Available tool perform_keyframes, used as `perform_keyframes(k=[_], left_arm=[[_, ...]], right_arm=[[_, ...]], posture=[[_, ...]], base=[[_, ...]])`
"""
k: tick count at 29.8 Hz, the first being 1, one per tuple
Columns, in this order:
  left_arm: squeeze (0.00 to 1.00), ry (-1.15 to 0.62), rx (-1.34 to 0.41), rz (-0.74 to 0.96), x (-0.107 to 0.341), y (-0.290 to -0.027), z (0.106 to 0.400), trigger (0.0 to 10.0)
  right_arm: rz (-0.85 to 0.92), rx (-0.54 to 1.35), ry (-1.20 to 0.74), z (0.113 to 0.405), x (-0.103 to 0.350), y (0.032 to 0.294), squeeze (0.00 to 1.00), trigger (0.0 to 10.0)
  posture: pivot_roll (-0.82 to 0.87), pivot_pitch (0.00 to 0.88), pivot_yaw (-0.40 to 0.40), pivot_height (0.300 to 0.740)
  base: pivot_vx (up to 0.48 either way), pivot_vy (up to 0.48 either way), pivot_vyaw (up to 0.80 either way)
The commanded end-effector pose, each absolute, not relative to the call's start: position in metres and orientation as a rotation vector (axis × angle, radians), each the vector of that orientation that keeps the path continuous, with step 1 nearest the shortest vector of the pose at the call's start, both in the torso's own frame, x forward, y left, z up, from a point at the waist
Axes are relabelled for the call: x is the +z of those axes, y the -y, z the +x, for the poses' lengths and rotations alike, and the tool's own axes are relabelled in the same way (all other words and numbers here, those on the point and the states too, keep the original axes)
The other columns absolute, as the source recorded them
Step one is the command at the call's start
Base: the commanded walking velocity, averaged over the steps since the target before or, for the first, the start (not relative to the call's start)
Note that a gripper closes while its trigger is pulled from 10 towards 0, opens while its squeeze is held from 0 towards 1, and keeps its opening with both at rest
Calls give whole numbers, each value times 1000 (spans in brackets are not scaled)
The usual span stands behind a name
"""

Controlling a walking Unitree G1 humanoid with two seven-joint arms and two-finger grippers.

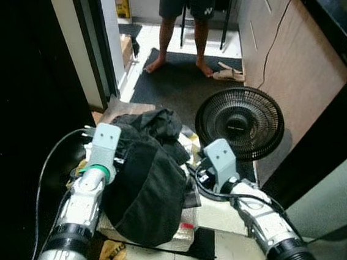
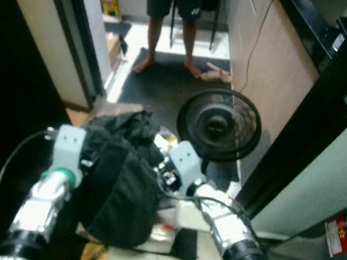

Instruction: Clothes washing

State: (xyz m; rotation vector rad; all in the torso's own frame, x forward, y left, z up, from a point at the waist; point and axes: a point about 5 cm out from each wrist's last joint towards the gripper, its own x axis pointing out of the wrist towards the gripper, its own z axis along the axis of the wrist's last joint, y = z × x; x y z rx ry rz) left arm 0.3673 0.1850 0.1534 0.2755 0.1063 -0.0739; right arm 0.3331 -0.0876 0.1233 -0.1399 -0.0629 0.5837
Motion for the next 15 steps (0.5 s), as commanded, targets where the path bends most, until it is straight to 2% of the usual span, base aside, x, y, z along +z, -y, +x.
perform_keyframes(k=[1, 10, 15], left_arm=[[0, -133, -42, 264, 148, -194, 362, 10000], [0, -97, 6, 248, 158, -204, 357, 10000], [0, -84, 22, 241, 164, -205, 357, 10000]], right_arm=[[-125, 611, 56, 329, 121, 85, 1000, 10000], [-128, 687, 73, 323, 127, 82, 1000, 10000], [-168, 695, -4, 324, 109, 89, 1000, 10000]], posture=[[52, 159, -23, 740], [56, 152, -37, 740], [57, 151, -38, 740]], base=[[0, 0, 0], [0, 0, 0], [0, 0, 0]])
